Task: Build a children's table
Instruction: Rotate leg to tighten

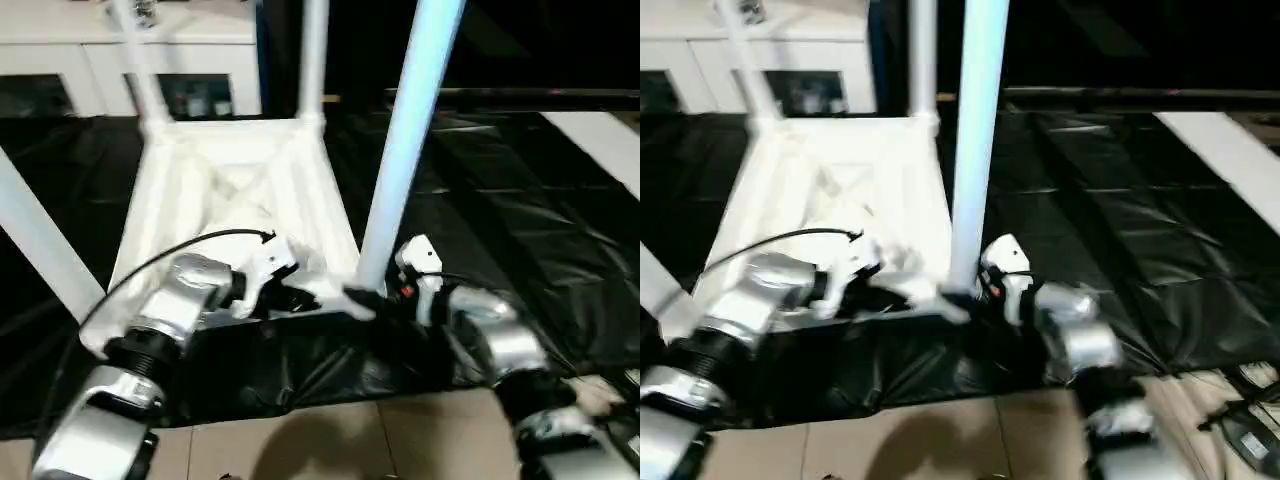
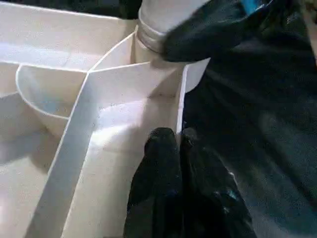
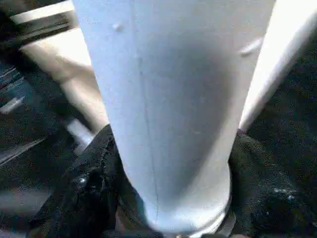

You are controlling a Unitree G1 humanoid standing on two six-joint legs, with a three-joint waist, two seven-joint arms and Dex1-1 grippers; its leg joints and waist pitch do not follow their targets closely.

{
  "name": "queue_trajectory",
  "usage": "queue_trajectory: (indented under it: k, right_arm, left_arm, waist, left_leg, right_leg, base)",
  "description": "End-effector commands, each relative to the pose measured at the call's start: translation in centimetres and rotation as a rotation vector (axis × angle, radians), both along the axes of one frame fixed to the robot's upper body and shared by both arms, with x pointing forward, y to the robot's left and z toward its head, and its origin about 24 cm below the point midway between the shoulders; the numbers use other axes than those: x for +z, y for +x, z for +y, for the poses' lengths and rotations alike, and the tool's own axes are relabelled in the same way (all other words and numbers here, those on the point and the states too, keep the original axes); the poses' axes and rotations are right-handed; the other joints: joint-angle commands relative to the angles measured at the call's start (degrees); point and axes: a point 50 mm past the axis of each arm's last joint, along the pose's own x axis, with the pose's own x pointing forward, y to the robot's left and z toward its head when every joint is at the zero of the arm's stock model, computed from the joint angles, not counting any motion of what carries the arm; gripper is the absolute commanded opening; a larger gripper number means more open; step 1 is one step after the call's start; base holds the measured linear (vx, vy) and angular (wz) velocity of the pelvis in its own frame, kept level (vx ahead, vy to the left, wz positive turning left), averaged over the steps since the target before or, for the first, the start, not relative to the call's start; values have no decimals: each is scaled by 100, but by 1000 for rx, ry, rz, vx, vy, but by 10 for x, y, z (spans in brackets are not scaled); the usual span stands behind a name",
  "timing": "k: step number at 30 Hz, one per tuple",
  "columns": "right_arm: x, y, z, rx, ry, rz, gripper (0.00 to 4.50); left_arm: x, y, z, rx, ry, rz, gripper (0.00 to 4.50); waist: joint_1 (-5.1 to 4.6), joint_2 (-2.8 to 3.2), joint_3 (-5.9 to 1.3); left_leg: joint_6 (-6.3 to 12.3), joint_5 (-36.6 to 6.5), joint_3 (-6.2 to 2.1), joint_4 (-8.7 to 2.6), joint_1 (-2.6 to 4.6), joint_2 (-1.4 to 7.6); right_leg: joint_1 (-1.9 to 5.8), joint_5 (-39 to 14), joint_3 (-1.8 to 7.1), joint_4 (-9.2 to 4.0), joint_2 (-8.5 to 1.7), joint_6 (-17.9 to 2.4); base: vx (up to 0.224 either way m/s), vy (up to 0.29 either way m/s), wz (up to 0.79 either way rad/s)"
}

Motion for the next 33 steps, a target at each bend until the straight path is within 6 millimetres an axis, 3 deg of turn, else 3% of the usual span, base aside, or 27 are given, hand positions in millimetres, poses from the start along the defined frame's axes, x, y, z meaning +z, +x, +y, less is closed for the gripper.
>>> queue_trajectory:
  k: [1,2,3,4,5,6,7,9,10,12,13,16,19,21,24,25,26,27,30,33]
  right_arm:
    - [-14,-10,33,25,7,80,264]
    - [-13,-8,40,-22,18,83,264]
    - [-12,-7,49,-53,27,81,264]
    - [-6,-6,69,-40,49,51,264]
    - [-6,-6,69,-40,49,51,264]
    - [-3,-6,75,-28,54,31,319]
    - [4,-5,78,-8,64,-2,319]
    - [6,-5,77,-11,70,-4,343]
    - [7,-4,74,-16,75,-3,353]
    - [9,1,49,19,57,19,362]
    - [10,2,42,48,54,22,380]
    - [11,-3,27,209,7,-7,380]
    - [13,-5,11,317,-32,-22,380]
    - [15,-5,6,361,-27,-20,380]
    - [17,-6,-3,461,-40,0,380]
    - [17,-6,-3,467,-39,3,356]
    - [18,-5,-4,483,-38,9,356]
    - [20,-4,-5,527,-45,24,345]
    - [20,-2,-5,573,-66,41,322]
    - [20,-3,-5,625,-96,47,300]
  left_arm:
    - [3,-1,-27,7,-47,-32,0]
    - [2,-3,-33,16,-55,-30,0]
    - [2,-5,-39,16,-62,-28,0]
    - [0,-9,-47,12,-67,-26,0]
    - [0,-9,-47,12,-67,-26,0]
    - [0,-10,-48,6,-68,-27,0]
    - [0,-9,-47,10,-66,-27,0]
    - [0,-8,-46,9,-65,-29,0]
    - [0,-8,-44,14,-62,-29,0]
    - [2,-7,-33,10,-57,-28,0]
    - [3,-7,-30,-4,-58,-31,0]
    - [4,-9,-21,-53,-56,-22,0]
    - [6,-12,-9,-118,-48,0,0]
    - [7,-14,-5,-169,-54,10,0]
    - [8,-17,6,-261,-10,7,0]
    - [8,-17,7,-266,-5,10,0]
    - [8,-17,10,-279,6,17,0]
    - [7,-19,15,-309,19,41,0]
    - [7,-18,21,-336,43,55,0]
    - [9,-17,23,-342,46,60,0]
  waist:
    - [-52,3,-231]
    - [-144,16,-240]
    - [-156,55,-236]
    - [-242,55,-224]
    - [-242,55,-224]
    - [-308,54,-215]
    - [-319,122,-198]
    - [-360,150,-189]
    - [-379,112,-190]
    - [-369,95,-178]
    - [-349,111,-185]
    - [-286,83,-213]
    - [-211,57,-266]
    - [-168,17,-309]
    - [-91,-27,-322]
    - [-60,-20,-347]
    - [-20,9,-358]
    - [40,27,-395]
    - [98,28,-381]
    - [135,26,-348]
  left_leg:
    - [-100,-2640,-67,-465,63,36]
    - [-103,-2804,-97,-477,75,33]
    - [-95,-2881,-104,-478,95,25]
    - [-109,-3100,-136,-503,94,35]
    - [-109,-3100,-136,-503,94,35]
    - [-85,-3273,-155,-516,94,33]
    - [-89,-3539,-175,-529,159,52]
    - [-91,-3763,-218,-577,162,79]
    - [-81,-3809,-226,-600,150,86]
    - [-46,-3736,-196,-564,200,55]
    - [-10,-3592,-188,-544,185,44]
    - [101,-3089,-145,-542,85,56]
    - [229,-2385,-77,-532,5,82]
    - [339,-1931,-15,-492,-6,74]
    - [559,-1509,100,-403,51,91]
    - [612,-1233,104,-382,-11,95]
    - [639,-1054,97,-380,-29,105]
    - [702,-547,117,-342,-57,101]
    - [747,-560,144,-312,-31,95]
    - [541,-906,135,-348,-14,110]
  right_leg:
    - [129,-3968,58,-640,-227,-324]
    - [127,-3907,19,-679,-222,-311]
    - [114,-3924,3,-704,-219,-303]
    - [121,-3897,-47,-727,-218,-308]
    - [121,-3897,-47,-727,-218,-308]
    - [138,-3900,-90,-771,-201,-256]
    - [114,-3829,-128,-806,-204,-275]
    - [193,-3550,-204,-824,-216,-319]
    - [230,-3381,-214,-818,-223,-352]
    - [170,-3482,-178,-845,-254,-404]
    - [186,-3536,-151,-837,-278,-415]
    - [222,-3284,-50,-763,-309,-560]
    - [261,-2448,61,-612,-306,-934]
    - [267,-1846,112,-516,-279,-1177]
    - [185,-1477,174,-440,-247,-1419]
    - [233,-1201,205,-340,-230,-1484]
    - [256,-1013,200,-300,-236,-1521]
    - [296,-276,187,-184,-200,-1678]
    - [273,-45,191,-155,-197,-1768]
    - [272,-703,189,-213,-211,-1626]
  base:
    - [0,0,0]
    - [0,0,0]
    - [0,0,0]
    - [0,0,0]
    - [0,0,0]
    - [0,0,0]
    - [0,0,0]
    - [0,0,0]
    - [0,0,0]
    - [0,0,0]
    - [0,0,0]
    - [0,0,0]
    - [18,-9,1]
    - [54,-34,5]
    - [60,-55,16]
    - [64,-55,5]
    - [64,-55,5]
    - [53,-46,-4]
    - [0,0,0]
    - [0,0,0]
